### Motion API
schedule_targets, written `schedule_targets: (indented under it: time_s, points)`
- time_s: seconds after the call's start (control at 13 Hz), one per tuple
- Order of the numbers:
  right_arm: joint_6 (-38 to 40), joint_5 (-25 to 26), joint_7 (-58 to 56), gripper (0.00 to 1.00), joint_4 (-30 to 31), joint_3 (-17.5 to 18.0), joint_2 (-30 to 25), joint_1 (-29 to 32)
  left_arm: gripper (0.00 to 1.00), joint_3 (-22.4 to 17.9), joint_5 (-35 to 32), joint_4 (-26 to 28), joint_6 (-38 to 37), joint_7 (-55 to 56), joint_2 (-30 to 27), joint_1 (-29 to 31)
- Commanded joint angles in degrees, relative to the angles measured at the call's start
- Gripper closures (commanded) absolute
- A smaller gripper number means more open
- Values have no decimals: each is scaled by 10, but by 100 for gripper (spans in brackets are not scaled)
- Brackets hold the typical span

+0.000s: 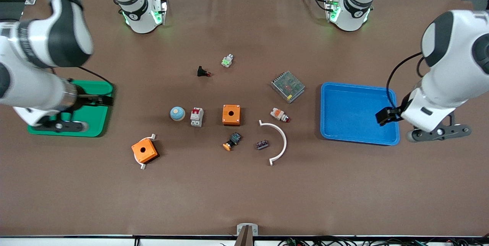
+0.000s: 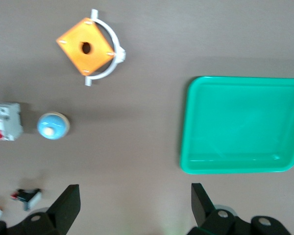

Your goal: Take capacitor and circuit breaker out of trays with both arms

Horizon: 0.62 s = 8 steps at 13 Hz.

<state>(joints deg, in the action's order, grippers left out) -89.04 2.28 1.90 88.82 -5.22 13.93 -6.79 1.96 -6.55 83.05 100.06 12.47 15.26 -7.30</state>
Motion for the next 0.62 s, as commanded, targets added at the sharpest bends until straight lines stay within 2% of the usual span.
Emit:
schedule_targets:
  time_s: [0.0,0.15,0.38,0.54]
  points:
    - [-14,4,-97,0,41,13,-54,63,0,4,-3,19,-8,-33,-48,20]
    - [-5,1,-117,0,54,13,-94,89,0,6,15,42,-11,-33,-75,25]
    - [-11,-3,-156,0,109,13,-187,122,0,8,48,76,-1,-53,-111,39]
    - [-6,-21,-155,0,116,13,-212,122,0,8,49,150,60,-54,-158,39]
